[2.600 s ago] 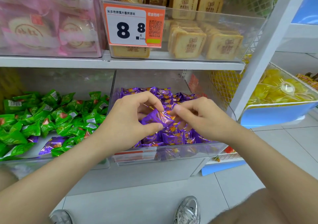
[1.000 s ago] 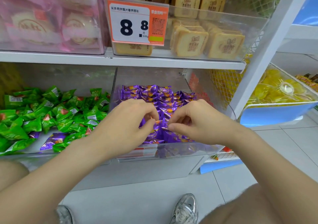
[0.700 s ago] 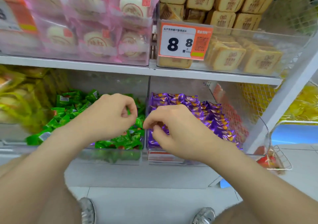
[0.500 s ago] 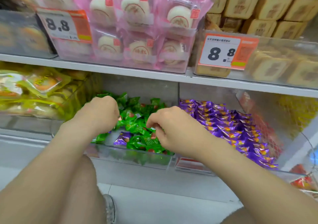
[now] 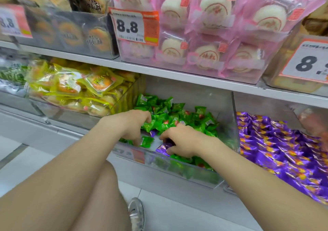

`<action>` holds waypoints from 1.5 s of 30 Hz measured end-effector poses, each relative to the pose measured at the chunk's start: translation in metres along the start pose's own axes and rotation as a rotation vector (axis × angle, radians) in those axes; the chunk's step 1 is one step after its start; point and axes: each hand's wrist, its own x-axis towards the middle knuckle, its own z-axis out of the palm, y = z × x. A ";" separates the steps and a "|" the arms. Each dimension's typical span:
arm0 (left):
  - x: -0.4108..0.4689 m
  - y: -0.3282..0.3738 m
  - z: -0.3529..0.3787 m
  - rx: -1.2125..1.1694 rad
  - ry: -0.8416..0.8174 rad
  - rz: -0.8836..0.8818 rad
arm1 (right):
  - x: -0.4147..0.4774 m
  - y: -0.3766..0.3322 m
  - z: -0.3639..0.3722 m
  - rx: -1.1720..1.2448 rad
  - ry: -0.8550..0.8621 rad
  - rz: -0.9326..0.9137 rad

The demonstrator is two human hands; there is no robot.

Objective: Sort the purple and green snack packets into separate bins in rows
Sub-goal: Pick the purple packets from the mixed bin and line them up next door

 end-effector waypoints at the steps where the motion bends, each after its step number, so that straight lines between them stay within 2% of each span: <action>1: 0.003 -0.002 0.001 0.002 -0.022 0.008 | 0.003 -0.001 0.001 -0.037 -0.007 -0.013; 4: 0.010 -0.005 0.004 0.038 -0.071 0.078 | 0.008 -0.004 0.001 -0.144 0.035 -0.051; 7: 0.014 -0.004 0.002 -0.006 -0.045 0.152 | 0.011 -0.007 0.001 -0.195 0.071 -0.030; 9: 0.019 -0.003 0.001 -0.069 0.055 0.208 | 0.011 -0.007 -0.001 -0.251 0.170 0.011; 13: 0.024 -0.010 -0.003 -0.245 0.385 0.239 | 0.014 -0.008 -0.004 -0.297 0.400 0.008; 14: 0.024 -0.014 -0.005 -0.240 0.458 0.230 | 0.015 -0.008 -0.004 -0.288 0.422 -0.040; 16: 0.023 -0.021 -0.006 -0.198 0.517 0.205 | 0.019 -0.009 -0.001 -0.254 0.358 -0.145; 17: 0.023 -0.024 -0.006 -0.161 0.490 0.191 | 0.021 -0.009 0.000 -0.236 0.285 -0.159; 20: 0.017 -0.026 0.001 -0.108 0.263 0.146 | 0.025 -0.004 0.000 -0.301 0.095 -0.071; 22: 0.014 -0.022 0.004 -0.056 0.162 0.182 | 0.024 -0.003 -0.005 -0.377 0.097 -0.012; 25: 0.023 -0.019 0.009 0.026 0.099 0.217 | 0.018 -0.006 -0.017 -0.433 0.139 0.057; 29: 0.040 -0.018 0.017 0.065 -0.039 0.151 | 0.002 0.004 -0.023 -0.350 0.140 0.148; 35: 0.039 0.000 0.011 0.112 -0.039 0.190 | -0.012 0.009 -0.017 0.022 0.436 0.121; 38: 0.038 0.003 0.012 0.087 0.011 0.189 | -0.018 0.000 -0.018 0.282 0.363 0.095; 41: 0.032 0.004 0.007 -0.018 0.052 0.228 | -0.020 -0.004 -0.017 0.382 0.308 0.112; 45: 0.022 -0.002 0.004 -0.190 0.077 0.247 | -0.023 0.004 -0.022 0.426 0.409 0.165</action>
